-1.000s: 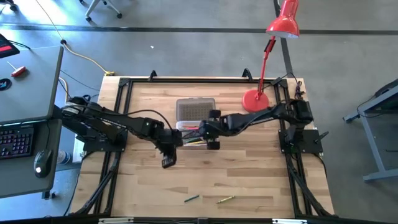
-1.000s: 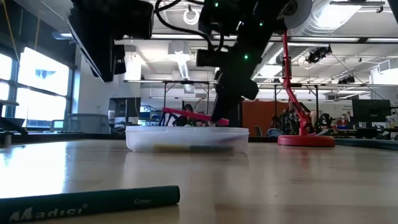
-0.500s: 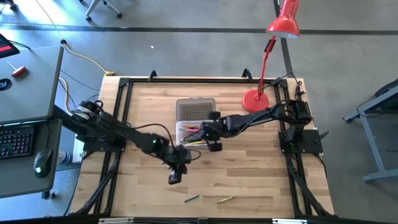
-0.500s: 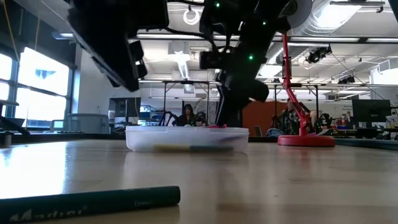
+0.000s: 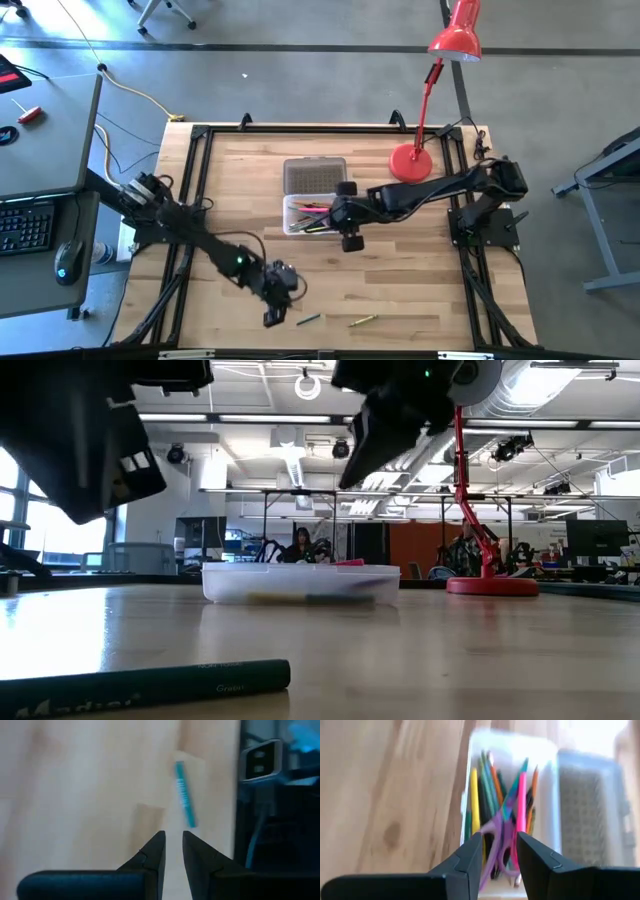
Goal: Pick & place school supplies into a supply box
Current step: Put the dark green crayon into the supply box
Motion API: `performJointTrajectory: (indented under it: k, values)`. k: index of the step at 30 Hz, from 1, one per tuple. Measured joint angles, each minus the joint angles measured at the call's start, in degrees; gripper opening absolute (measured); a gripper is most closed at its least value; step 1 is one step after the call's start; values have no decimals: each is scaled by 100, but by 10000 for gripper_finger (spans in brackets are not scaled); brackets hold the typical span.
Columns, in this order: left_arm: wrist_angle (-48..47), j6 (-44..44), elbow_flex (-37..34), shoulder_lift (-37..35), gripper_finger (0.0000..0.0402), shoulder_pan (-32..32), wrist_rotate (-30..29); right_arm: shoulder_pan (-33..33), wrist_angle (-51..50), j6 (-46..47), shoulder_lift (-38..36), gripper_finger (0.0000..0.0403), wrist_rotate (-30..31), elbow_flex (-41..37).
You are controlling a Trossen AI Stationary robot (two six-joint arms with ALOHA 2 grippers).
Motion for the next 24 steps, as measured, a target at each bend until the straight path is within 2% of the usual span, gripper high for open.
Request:
performJointTrajectory:
  k: [3, 7, 14, 20, 24]
  values:
    - [448, 13, 74, 302, 95, -230, -32, 49, 272, -150, -157, 99, 4, 4]
    - [503, 84, 387, 599, 94, -372, -285, 58, 580, -307, -190, 99, -35, 4]
    - [420, 441, 609, 676, 95, -378, -816, 45, 967, -561, -202, 99, -102, 4]
    - [244, -252, 619, 739, 94, -384, -1713, 58, 1017, -510, -202, 99, -105, 4]
    - [594, -422, 614, 967, 94, -442, -1767, 61, 916, -508, -202, 99, -103, 4]
